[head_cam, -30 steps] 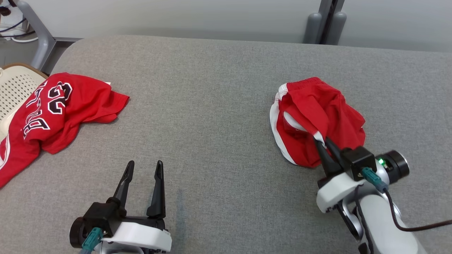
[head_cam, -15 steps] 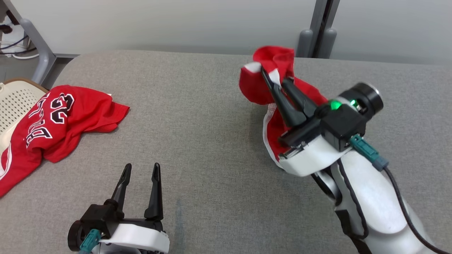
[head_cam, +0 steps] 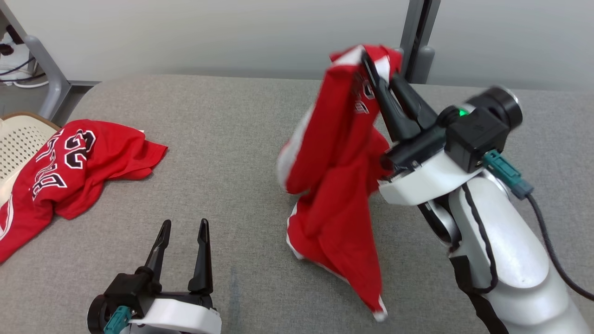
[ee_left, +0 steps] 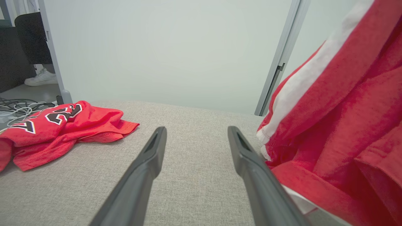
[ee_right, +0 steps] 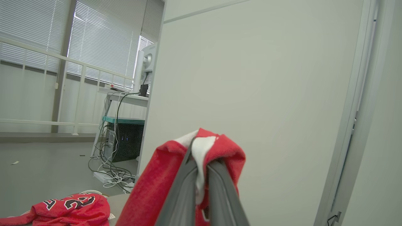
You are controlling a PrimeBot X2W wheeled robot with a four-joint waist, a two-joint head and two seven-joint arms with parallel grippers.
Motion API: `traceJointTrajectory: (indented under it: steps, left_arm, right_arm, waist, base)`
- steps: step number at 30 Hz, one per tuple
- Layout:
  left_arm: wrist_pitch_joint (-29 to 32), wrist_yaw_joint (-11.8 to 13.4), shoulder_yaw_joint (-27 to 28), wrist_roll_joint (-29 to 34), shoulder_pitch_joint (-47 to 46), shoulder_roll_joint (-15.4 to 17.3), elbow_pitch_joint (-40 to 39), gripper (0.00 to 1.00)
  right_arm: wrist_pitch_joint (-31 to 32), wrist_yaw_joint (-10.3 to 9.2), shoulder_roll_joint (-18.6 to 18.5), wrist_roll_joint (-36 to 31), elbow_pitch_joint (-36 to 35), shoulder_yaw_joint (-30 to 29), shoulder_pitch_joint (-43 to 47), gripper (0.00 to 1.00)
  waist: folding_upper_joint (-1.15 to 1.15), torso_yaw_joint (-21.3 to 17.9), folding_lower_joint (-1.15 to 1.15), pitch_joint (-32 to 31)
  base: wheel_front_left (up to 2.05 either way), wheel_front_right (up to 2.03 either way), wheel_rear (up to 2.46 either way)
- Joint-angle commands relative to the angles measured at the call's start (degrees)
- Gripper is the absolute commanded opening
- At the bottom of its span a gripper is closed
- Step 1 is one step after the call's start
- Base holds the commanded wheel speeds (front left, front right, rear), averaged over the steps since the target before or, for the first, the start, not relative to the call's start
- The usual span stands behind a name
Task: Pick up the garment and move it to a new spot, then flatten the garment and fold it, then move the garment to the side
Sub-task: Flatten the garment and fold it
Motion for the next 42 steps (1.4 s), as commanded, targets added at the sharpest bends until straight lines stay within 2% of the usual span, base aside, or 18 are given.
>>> traceJointTrajectory:
  steps: [1,5,8,14,19,21,22,23,24,25,30,34,38,42]
  left_arm:
    - [-0.1,0.2,0.2,0.1,-0.3,0.2,-0.4,1.00]
    - [-0.1,0.3,0.0,0.0,-1.4,0.2,-0.8,1.00]
    - [-0.1,0.3,0.0,0.0,-2.0,0.2,-1.0,1.00]
    - [-0.1,0.4,0.2,0.1,-2.8,0.2,-1.1,1.00]
    - [-0.1,0.3,0.2,0.2,-3.1,0.2,-1.1,1.00]
    - [-0.1,0.2,0.1,0.2,-3.3,0.2,-1.1,1.00]
    - [-0.1,0.1,0.0,0.3,-3.4,0.2,-1.0,1.00]
    - [-0.1,0.0,-0.1,0.3,-3.5,0.2,-1.0,1.00]
    - [-0.1,0.0,0.0,0.4,-3.6,0.2,-1.0,1.00]
    - [-0.1,0.0,0.0,0.4,-3.7,0.2,-1.0,1.00]
    - [-0.1,-0.2,0.4,0.8,-3.9,0.2,-1.0,1.00]
    - [-0.1,-0.2,0.6,1.0,-3.8,0.2,-0.9,1.00]
    - [-0.1,-0.5,0.7,1.1,-3.3,0.2,-0.7,1.00]
    - [-0.1,-0.4,0.7,1.1,-2.6,0.2,-0.5,1.00]
  right_arm:
    - [0.1,0.01,-0.4,-1.1,3.7,-1.7,2.1,0.00]
    - [0.0,0.01,-0.4,-3.4,11.6,-6.5,4.2,0.00]
    - [0.0,0.01,-2.0,-5.3,16.0,-10.9,5.5,0.00]
    - [0.0,0.01,-5.0,-7.7,20.4,-20.1,6.9,0.00]
    - [0.0,0.01,-6.2,-9.9,23.3,-25.4,7.0,0.00]
    - [0.0,0.01,-6.5,-10.9,25.2,-25.7,7.6,0.29]
    - [0.0,0.01,-6.6,-11.3,26.0,-25.9,7.6,0.36]
    - [0.0,0.01,-6.8,-11.6,26.4,-26.1,7.6,0.70]
    - [0.0,0.01,-7.0,-11.8,26.7,-26.3,7.6,0.70]
    - [0.0,0.01,-7.1,-11.8,26.9,-26.7,7.7,1.00]
    - [0.0,0.01,-6.8,-11.3,25.5,-27.7,8.8,1.00]
    - [0.0,0.01,-5.8,-9.8,21.5,-26.9,10.5,1.00]
    - [0.0,0.01,-4.7,-8.2,16.2,-22.4,13.7,1.00]
    - [0.0,0.01,-3.7,-6.4,11.4,-15.4,19.2,1.00]
  waist:
    - [0.00,-0.2,0.00,0.8]
    - [0.00,-0.2,0.00,2.3]
    - [0.00,-0.3,0.00,3.4]
    - [0.00,-0.9,0.00,4.8]
    - [0.00,-1.7,0.00,5.6]
    - [0.00,-1.9,0.00,5.8]
    - [0.00,-1.9,0.00,5.9]
    - [0.00,-2.0,0.00,5.9]
    - [0.00,-2.0,0.00,6.0]
    - [0.00,-2.2,0.00,6.1]
    - [0.00,-3.0,0.00,6.1]
    - [0.00,-4.0,0.00,5.8]
    - [0.00,-5.0,0.00,5.2]
    - [0.00,-5.5,0.00,4.3]
  base:
    - [0.00,0.00,0.00]
    - [0.00,0.00,0.00]
    - [0.00,0.00,0.00]
    - [0.00,0.00,0.00]
    - [0.00,0.00,0.00]
    - [0.00,0.00,0.00]
    - [0.00,0.00,0.00]
    - [0.00,0.00,0.00]
    - [0.00,0.00,0.00]
    - [0.00,0.00,0.00]
    - [0.00,0.00,0.00]
    - [0.00,0.00,0.00]
    - [0.00,0.00,0.00]
    - [0.00,0.00,0.00]
